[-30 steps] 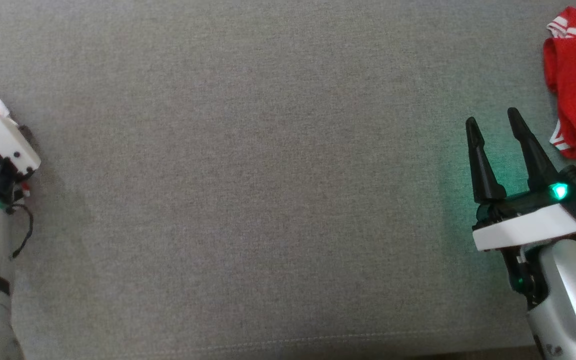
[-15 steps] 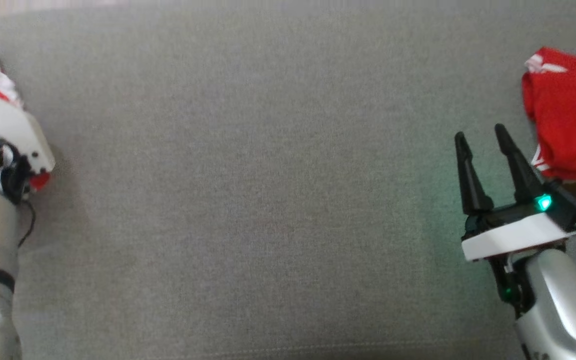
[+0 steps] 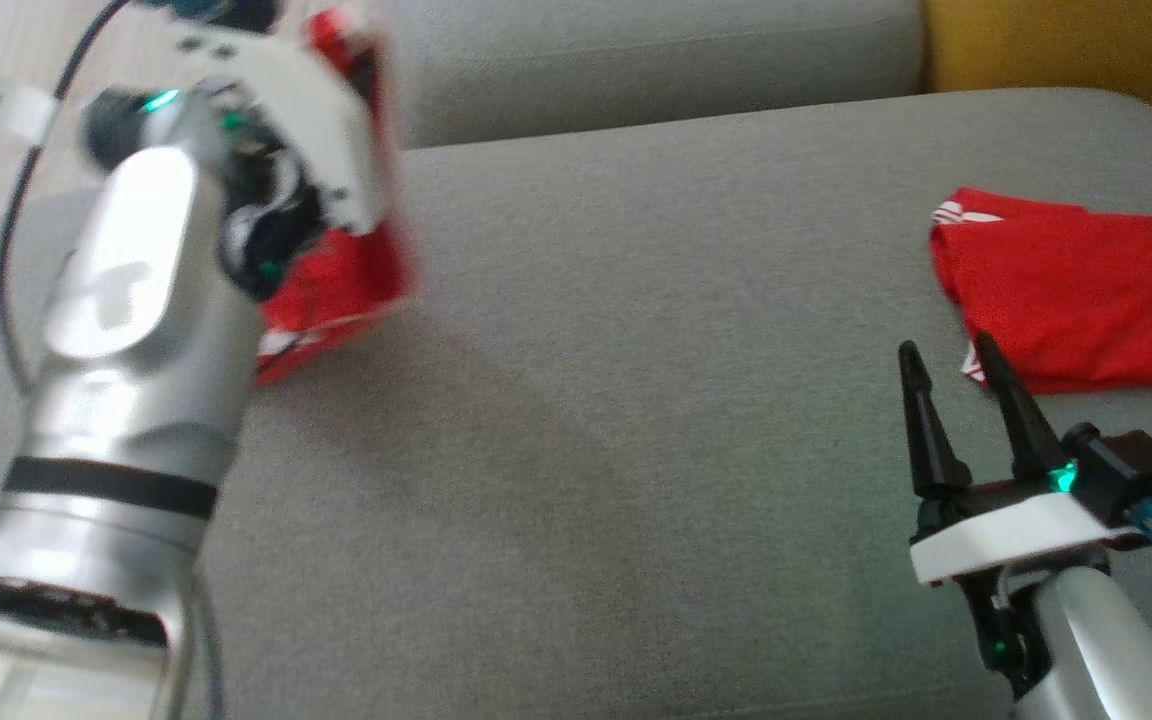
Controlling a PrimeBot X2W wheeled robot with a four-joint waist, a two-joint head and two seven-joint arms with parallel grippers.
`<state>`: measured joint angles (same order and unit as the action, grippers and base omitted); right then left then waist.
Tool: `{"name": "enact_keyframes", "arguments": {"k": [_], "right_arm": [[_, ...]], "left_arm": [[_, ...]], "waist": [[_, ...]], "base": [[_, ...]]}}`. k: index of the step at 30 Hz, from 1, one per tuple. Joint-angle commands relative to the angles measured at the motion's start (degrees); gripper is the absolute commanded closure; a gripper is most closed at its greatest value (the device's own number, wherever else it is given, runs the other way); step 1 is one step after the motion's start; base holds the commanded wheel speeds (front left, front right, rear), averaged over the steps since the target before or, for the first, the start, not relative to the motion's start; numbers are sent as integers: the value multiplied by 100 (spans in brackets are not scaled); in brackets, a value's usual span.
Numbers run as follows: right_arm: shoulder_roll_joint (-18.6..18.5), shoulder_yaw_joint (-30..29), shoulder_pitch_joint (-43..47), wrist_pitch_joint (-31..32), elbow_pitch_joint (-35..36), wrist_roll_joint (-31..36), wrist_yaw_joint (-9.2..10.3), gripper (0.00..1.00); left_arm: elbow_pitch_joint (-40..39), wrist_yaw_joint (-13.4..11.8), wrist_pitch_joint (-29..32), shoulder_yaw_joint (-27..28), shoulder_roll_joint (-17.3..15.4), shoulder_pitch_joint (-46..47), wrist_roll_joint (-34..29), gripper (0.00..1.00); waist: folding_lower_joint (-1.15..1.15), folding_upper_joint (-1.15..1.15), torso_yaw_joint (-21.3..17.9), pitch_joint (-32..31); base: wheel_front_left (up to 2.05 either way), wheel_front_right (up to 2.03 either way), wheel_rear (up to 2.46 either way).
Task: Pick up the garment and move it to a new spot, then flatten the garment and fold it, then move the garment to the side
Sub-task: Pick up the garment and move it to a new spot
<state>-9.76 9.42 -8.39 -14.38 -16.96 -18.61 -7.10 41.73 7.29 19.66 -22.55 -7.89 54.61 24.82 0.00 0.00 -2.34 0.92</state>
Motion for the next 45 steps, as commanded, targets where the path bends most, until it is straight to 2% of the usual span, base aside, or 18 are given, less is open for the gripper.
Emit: {"name": "enact_keyframes", "arguments": {"k": [1, 7, 12, 15, 17, 20, 23, 24, 25, 29, 33, 35, 41, 45], "right_arm": [[-47, 23, -29, -62, 159, 47, -39, 0], [-102, -133, 40, -62, 200, 72, -39, 0], [-122, -167, 113, -62, 204, 65, -39, 0], [-119, -165, 128, -62, 204, 53, -39, 0], [-127, -167, 131, -62, 193, 42, -39, 0], [-155, -158, 127, -62, 168, 30, -39, 0], [-186, -135, 123, -61, 141, 22, -39, 0], [-200, -126, 125, -58, 133, 18, -39, 0], [-213, -116, 129, -50, 125, 15, -39, 0], [-227, -63, 157, -11, 99, 13, -39, 0], [-227, -56, 192, 14, 109, 23, -39, 0], [-233, -61, 217, 16, 120, 22, -39, 0], [-221, -141, 299, 20, 187, 41, -39, 0], [-205, -176, 341, 42, 244, 62, -39, 0]], "left_arm": [[-539, 18, 3, 57, -191, 279, 262, 100], [-1755, 19, 225, -138, -162, -120, 1184, 100], [-2207, 19, 484, -374, -502, -1067, 1479, 100], [-2143, 19, 547, -412, -677, -1528, 1592, 100], [-1934, 18, 568, -471, -920, -1917, 1542, 100], [-1485, -18, 367, -525, -1234, -2321, 1338, 100], [-1038, -11, 59, -615, -1396, -2530, 1176, 100], [-905, -7, -82, -644, -1429, -2560, 1125, 82], [-763, -6, -211, -635, -1427, -2574, 1122, 0], [-390, 1, -617, -622, -1359, -2496, 1135, 0], [-536, -23, -1246, -655, -1435, -2336, 902, 0], [-750, -222, -1673, -572, -1441, -2308, 782, 0], [-1781, -1074, -2981, -248, -1358, -2823, 509, 0], [-2506, -1648, -3345, -115, -1207, -3529, 352, 0]], "waist": [[0, 0, -141, -114], [0, 0, -267, -114], [0, 0, -306, -35], [0, 0, -314, 3], [0, 0, -314, 28], [0, 0, -295, 45], [0, 0, -264, 28], [0, 0, -245, 17], [0, 0, -224, 4], [0, 0, -154, -69], [0, 0, -99, -145], [0, 0, -78, -190], [0, 0, -26, -282], [0, 0, 3, -299]], "base": [[0, 0, 0], [0, 0, 0], [0, 0, 0], [0, 0, 0], [0, 0, 0], [0, 0, 0], [0, 0, 0], [0, 0, 0], [0, 0, 0], [0, 0, 0], [0, 0, 0], [0, 0, 0], [0, 0, 0], [0, 0, 0]]}}
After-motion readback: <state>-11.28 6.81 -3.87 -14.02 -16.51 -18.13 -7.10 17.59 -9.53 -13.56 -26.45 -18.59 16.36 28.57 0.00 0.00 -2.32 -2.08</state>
